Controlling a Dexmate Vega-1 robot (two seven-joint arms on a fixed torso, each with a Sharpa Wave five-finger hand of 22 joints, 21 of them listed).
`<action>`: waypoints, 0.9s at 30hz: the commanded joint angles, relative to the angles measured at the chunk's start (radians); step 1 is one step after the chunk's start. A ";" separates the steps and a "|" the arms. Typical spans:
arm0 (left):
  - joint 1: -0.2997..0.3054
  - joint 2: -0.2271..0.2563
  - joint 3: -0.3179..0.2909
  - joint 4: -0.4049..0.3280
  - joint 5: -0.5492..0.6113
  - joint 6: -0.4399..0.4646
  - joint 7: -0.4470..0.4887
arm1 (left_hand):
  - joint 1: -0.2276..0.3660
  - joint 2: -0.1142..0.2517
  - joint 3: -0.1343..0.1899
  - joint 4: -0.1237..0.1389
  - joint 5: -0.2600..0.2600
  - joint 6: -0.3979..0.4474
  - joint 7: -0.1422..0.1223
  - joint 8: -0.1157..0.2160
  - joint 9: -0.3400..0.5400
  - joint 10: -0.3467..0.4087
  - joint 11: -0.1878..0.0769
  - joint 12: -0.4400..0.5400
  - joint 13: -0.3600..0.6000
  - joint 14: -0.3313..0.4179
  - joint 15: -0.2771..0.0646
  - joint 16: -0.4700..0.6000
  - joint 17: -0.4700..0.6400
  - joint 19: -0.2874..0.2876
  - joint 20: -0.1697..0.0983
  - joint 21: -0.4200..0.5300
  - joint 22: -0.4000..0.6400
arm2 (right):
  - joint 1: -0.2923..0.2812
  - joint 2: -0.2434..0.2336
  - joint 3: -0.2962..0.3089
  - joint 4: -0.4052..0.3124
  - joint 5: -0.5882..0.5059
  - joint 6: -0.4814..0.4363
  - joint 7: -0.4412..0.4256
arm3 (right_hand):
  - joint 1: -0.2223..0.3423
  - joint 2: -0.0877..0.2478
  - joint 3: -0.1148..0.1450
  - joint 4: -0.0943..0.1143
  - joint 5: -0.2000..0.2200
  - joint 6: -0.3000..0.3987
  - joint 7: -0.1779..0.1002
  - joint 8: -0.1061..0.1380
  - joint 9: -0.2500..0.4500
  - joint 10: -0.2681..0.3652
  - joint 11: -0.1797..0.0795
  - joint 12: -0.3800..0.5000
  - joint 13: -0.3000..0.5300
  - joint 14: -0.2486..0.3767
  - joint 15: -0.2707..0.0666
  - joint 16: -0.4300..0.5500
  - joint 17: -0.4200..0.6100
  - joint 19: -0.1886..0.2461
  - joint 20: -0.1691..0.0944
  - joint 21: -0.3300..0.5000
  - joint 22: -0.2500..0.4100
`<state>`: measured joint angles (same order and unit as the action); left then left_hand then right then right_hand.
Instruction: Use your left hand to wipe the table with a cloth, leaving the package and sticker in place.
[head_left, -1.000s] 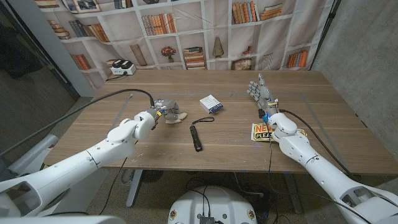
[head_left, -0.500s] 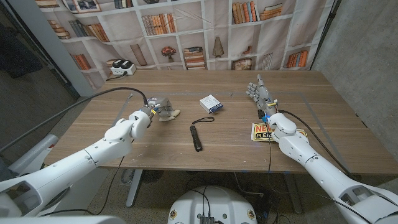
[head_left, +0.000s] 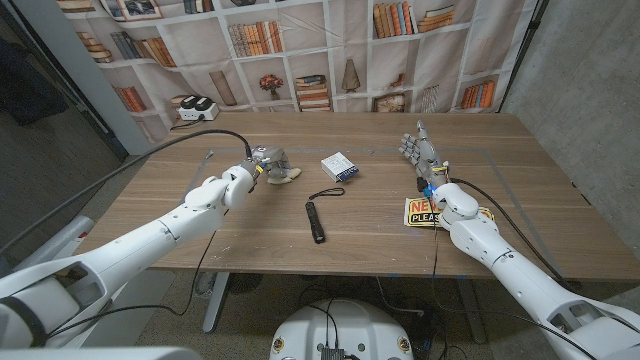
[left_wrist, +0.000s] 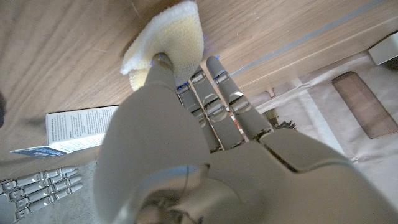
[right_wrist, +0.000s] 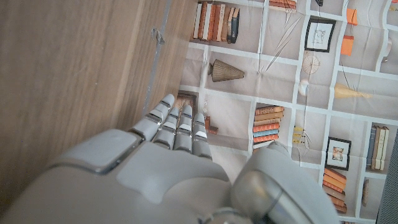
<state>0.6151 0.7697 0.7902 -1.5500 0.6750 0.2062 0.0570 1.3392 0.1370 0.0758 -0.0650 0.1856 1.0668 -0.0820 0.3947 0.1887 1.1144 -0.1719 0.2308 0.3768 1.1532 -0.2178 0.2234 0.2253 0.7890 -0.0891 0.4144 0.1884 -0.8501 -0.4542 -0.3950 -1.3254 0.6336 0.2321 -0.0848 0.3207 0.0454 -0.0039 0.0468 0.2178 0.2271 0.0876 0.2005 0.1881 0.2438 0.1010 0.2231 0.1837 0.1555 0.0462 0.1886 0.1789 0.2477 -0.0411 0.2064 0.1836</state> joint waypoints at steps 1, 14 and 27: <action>-0.028 -0.010 0.016 0.013 -0.008 -0.052 -0.009 | 0.006 0.000 0.007 0.004 0.004 0.033 0.028 0.004 0.003 0.028 -0.022 -0.001 0.006 0.007 -0.003 0.003 0.004 -0.008 -0.049 0.005 0.003 | -0.001 -0.005 0.002 -0.007 -0.002 -0.003 -0.007 | 0.002 0.008 -0.002 -0.003 0.000 0.008 -0.003 0.002 0.002 0.007 -0.001 0.004 0.006 0.010 -0.001 0.001 0.006 0.008 0.001 0.000 0.002; 0.140 0.091 -0.057 -0.200 -0.024 0.102 -0.031 | 0.008 -0.001 0.010 0.004 0.004 0.034 0.029 0.004 0.003 0.029 -0.019 -0.004 0.012 0.006 -0.003 0.002 0.004 -0.010 -0.049 0.008 0.003 | 0.030 0.005 -0.012 0.029 0.004 -0.012 0.032 | 0.002 0.009 -0.003 -0.003 -0.002 0.010 -0.006 0.002 0.002 0.009 0.001 0.004 0.006 0.010 0.000 0.001 0.006 0.009 0.001 0.000 0.002; 0.285 0.157 -0.141 -0.335 -0.060 0.255 -0.012 | 0.008 -0.001 0.014 0.005 0.004 0.031 0.029 0.002 0.004 0.030 -0.015 -0.007 0.019 0.007 -0.004 0.002 0.005 -0.012 -0.048 0.009 0.003 | 0.015 -0.004 -0.009 0.017 0.012 -0.023 0.033 | 0.002 0.010 -0.003 -0.004 -0.003 0.012 -0.005 0.002 0.002 0.011 0.002 0.004 0.006 0.011 0.000 0.001 0.006 0.011 0.000 0.000 0.002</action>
<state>0.7953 0.8787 0.7052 -1.7834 0.6439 0.3475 0.0324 1.3392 0.1370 0.0778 -0.0644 0.1827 1.0667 -0.0819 0.3922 0.1880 1.1198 -0.1666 0.2226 0.3926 1.1539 -0.2183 0.2205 0.2258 0.7799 -0.0838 0.4180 0.1883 -0.8268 -0.4525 -0.4045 -1.3038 0.6384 0.2181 -0.0568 0.3207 0.0454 -0.0039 0.0468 0.2167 0.2323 0.0821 0.2005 0.1881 0.2434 0.1012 0.2231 0.1837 0.1555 0.0462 0.1886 0.1788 0.2477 -0.0411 0.2065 0.1836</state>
